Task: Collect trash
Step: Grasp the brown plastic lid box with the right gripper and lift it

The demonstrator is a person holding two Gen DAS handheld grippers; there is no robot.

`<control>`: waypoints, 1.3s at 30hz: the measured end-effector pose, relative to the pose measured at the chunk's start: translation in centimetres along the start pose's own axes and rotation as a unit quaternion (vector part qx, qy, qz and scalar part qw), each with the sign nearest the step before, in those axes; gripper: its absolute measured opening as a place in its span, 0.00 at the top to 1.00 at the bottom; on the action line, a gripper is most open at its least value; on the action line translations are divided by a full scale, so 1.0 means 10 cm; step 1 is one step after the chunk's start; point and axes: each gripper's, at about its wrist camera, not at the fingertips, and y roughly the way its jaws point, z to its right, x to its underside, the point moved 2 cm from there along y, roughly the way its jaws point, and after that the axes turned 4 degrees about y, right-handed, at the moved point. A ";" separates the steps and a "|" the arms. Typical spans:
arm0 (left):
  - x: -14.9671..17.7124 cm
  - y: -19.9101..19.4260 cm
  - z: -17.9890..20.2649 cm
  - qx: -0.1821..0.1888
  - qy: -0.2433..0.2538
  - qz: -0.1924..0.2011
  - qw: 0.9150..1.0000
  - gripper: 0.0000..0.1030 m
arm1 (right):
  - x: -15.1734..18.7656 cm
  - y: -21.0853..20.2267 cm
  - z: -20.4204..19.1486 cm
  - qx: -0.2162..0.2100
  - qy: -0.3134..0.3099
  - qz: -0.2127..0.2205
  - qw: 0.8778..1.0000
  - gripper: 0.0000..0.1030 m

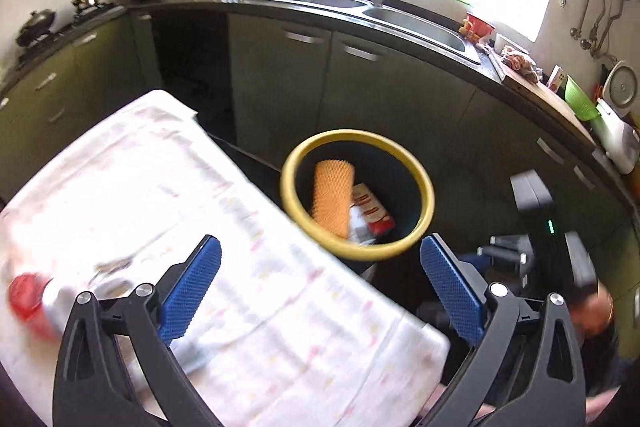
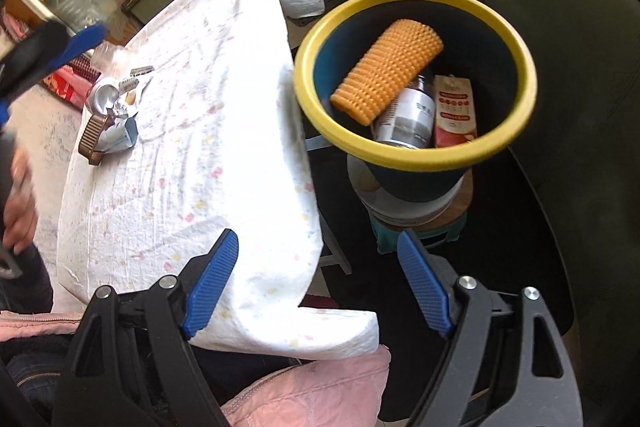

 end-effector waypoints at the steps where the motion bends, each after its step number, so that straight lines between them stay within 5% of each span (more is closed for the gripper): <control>1: 0.13 -0.15 -0.08 -0.013 -0.002 0.004 1.000 0.05 | -0.03 0.02 -0.07 0.001 -0.007 -0.002 1.000 0.25; 7: 0.80 -0.88 -0.59 -0.085 -0.054 0.017 0.995 0.05 | -0.26 0.16 -0.68 -0.010 -0.081 -0.005 0.997 0.25; 11: 1.20 -1.24 -0.87 -0.111 -0.078 0.033 0.990 0.05 | -0.40 0.23 -1.37 -0.037 -0.180 -0.002 0.983 0.25; 20: 1.75 -1.63 -1.21 -0.152 -0.106 0.039 0.982 0.05 | -0.37 0.43 -2.70 -0.081 -0.446 0.017 0.891 0.25; 23: 1.87 -1.71 -1.30 -0.152 -0.127 0.040 0.979 0.05 | -0.44 0.60 -2.89 -0.086 -0.477 0.006 0.874 0.25; 34: 2.08 -1.73 -1.39 -0.152 -0.148 0.030 0.977 0.05 | -0.58 0.93 -3.05 -0.109 -0.499 -0.022 0.860 0.29; 39: 2.08 -1.67 -1.39 -0.143 -0.149 0.025 0.978 0.05 | -0.60 0.99 -3.08 -0.114 -0.495 -0.026 0.861 0.41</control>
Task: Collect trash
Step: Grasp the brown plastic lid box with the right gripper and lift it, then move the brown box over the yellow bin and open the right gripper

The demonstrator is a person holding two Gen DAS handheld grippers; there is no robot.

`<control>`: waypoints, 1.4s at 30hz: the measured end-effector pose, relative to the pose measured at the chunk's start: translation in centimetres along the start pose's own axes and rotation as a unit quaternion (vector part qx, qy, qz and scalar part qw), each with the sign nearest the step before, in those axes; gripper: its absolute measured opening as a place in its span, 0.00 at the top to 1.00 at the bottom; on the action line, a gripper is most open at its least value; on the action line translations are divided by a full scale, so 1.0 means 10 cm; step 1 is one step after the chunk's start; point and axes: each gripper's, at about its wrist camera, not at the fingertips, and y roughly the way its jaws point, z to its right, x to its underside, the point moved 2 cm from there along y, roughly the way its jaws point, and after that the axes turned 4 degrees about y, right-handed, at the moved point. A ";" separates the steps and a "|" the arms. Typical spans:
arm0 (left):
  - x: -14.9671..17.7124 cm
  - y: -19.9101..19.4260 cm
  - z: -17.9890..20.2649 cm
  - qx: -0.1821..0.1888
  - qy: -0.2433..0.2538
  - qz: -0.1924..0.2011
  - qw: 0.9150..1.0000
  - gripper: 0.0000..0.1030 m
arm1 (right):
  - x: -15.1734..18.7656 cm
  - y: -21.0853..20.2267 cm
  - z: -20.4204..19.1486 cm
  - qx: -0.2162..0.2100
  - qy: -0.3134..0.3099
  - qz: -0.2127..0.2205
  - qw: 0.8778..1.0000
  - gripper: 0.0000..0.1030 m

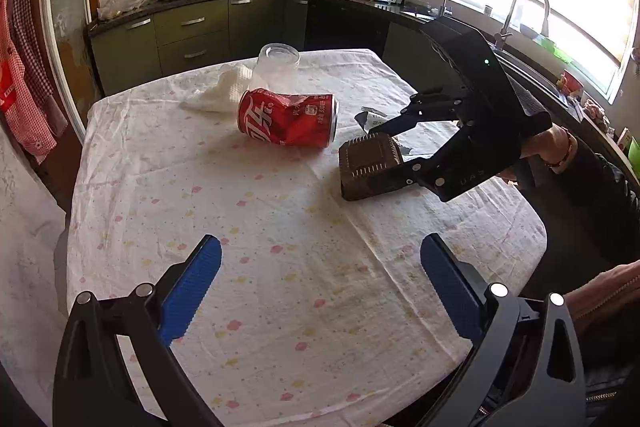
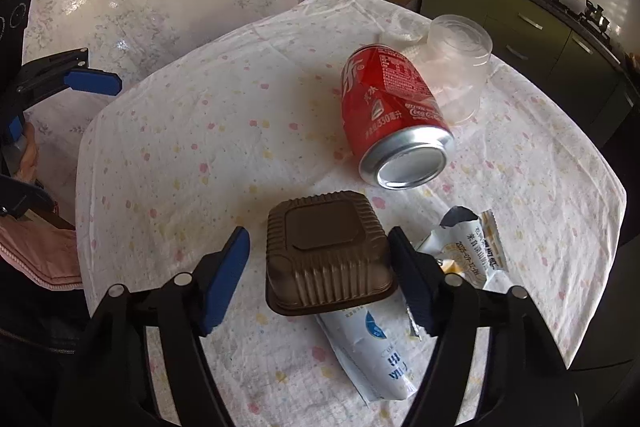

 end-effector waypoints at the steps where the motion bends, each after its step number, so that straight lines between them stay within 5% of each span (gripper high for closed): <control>1: 0.00 0.01 0.01 0.000 0.001 -0.002 1.000 0.05 | 0.00 0.02 0.01 0.000 0.002 -0.004 1.000 0.42; 16: -0.01 0.05 0.08 0.004 0.012 -0.007 1.000 0.05 | 0.14 -0.40 -0.15 0.002 0.024 0.060 0.998 0.45; 23: -0.05 0.11 0.24 0.020 0.036 -0.010 0.999 0.05 | 0.63 -0.92 0.07 0.053 0.105 0.093 0.989 0.45; 27: -0.09 0.19 0.36 0.033 0.052 -0.015 0.998 0.05 | 1.15 -1.29 0.45 0.115 0.193 0.101 0.969 0.45; 32: -0.14 0.29 0.50 0.047 0.068 -0.021 0.996 0.05 | 1.87 -1.66 1.04 0.187 0.315 0.092 0.926 0.45; 37: -0.16 0.34 0.61 0.052 0.082 -0.025 0.995 0.05 | 2.43 -1.70 1.57 0.227 0.402 0.068 0.884 0.45; 42: -0.17 0.35 0.65 0.052 0.091 -0.030 0.994 0.05 | 2.71 -1.60 1.97 0.251 0.448 0.057 0.856 0.42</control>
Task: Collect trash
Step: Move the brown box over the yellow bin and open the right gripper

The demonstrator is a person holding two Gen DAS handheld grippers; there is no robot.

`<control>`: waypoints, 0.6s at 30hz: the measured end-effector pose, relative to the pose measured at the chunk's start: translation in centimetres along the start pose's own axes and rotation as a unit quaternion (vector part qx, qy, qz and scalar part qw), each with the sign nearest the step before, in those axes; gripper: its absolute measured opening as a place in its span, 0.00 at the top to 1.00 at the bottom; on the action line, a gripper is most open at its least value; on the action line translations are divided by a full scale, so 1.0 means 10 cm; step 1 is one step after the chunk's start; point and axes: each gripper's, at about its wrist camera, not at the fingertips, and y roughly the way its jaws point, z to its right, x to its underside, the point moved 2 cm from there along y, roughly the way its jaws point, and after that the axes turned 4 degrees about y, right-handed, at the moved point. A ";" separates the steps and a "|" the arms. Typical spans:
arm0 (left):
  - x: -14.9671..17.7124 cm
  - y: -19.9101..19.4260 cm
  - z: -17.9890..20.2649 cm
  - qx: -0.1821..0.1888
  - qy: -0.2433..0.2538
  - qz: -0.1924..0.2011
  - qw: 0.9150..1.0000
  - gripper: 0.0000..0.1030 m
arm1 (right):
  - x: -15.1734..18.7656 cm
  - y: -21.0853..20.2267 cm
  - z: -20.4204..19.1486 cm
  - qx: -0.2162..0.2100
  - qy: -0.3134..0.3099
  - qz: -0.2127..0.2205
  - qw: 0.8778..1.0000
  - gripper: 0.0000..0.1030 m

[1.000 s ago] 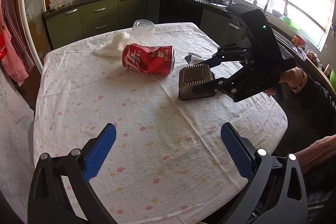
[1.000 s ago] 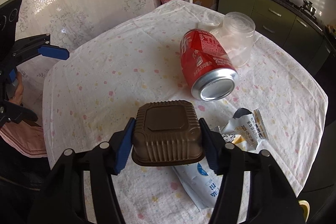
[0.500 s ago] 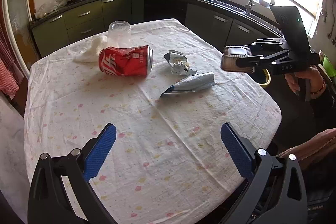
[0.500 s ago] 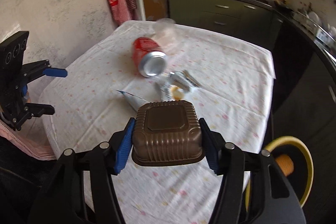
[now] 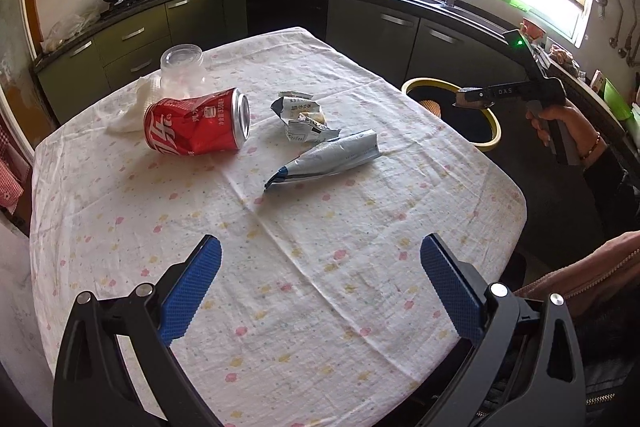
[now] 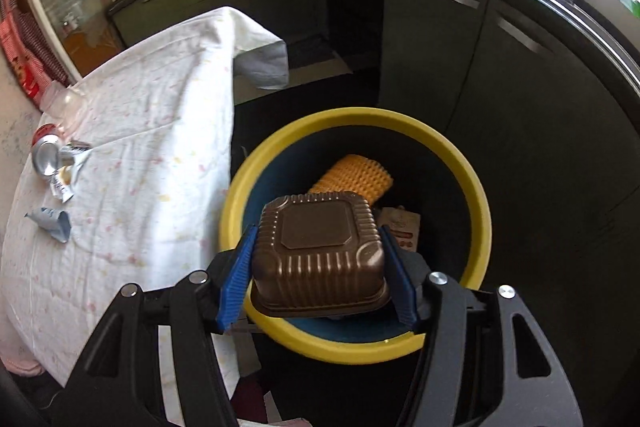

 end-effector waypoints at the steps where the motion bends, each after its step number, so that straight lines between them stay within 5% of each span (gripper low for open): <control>1: 0.00 0.01 0.00 0.000 0.001 -0.001 1.000 0.05 | -0.03 0.04 0.06 0.007 0.010 0.004 1.000 0.39; 3: -0.01 0.03 0.02 0.001 0.005 -0.004 1.000 0.05 | -0.04 0.05 0.13 0.029 0.024 0.016 0.999 0.29; 9: -0.04 0.11 0.07 0.009 0.026 -0.011 1.000 0.05 | 0.10 -0.07 -0.04 0.020 0.014 0.032 0.999 0.30; 18: -0.23 0.42 0.09 0.031 0.105 -0.038 0.993 0.05 | 0.38 -0.36 -0.50 -0.042 0.008 0.053 0.998 0.29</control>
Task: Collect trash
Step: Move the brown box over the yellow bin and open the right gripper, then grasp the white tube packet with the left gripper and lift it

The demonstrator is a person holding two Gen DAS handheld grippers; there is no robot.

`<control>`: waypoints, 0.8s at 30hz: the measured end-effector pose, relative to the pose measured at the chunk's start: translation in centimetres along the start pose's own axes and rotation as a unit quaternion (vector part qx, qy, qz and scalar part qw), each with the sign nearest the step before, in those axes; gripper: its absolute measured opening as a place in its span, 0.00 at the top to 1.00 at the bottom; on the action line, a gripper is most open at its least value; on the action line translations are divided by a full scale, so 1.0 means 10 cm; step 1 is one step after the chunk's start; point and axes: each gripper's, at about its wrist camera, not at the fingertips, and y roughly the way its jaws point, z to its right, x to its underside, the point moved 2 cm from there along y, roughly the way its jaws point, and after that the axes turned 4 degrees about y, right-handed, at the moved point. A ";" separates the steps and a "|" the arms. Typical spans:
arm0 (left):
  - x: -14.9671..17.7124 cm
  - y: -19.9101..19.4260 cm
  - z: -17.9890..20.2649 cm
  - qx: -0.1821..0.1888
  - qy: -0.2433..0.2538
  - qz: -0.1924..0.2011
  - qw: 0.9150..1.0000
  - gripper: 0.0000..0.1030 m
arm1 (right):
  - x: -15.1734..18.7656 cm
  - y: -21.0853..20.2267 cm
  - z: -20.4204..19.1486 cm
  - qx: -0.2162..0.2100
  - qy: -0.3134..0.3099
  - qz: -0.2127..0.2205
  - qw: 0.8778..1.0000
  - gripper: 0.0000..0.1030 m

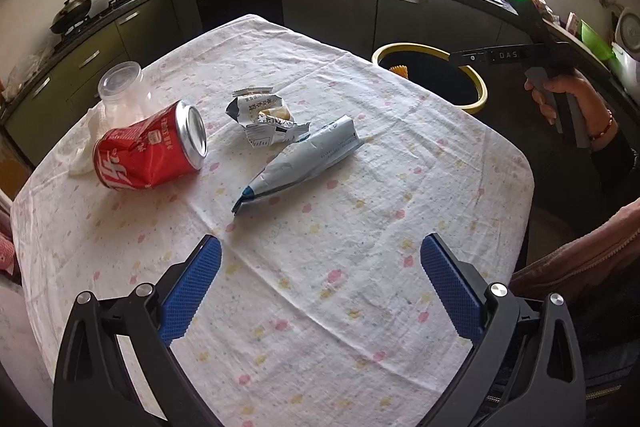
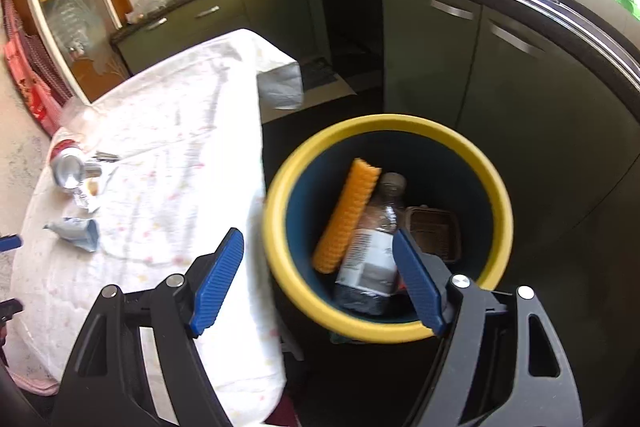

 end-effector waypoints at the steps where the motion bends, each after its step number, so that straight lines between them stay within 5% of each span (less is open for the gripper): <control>1: -0.04 0.03 -0.02 -0.001 0.007 -0.002 1.000 0.05 | 0.03 -0.01 -0.06 -0.008 -0.001 0.001 1.000 0.29; 10: -0.44 0.49 -0.15 0.073 0.056 -0.029 0.995 0.05 | 0.11 0.02 -0.39 -0.041 -0.013 -0.015 0.999 0.29; 13: -0.51 0.65 -0.15 0.099 0.072 -0.053 0.991 0.13 | 0.11 0.03 -0.42 -0.046 -0.014 -0.016 0.999 0.29; 24: -0.61 0.96 -0.11 0.094 0.118 -0.105 0.983 0.36 | 0.14 0.14 -0.35 -0.057 0.001 -0.027 0.998 0.29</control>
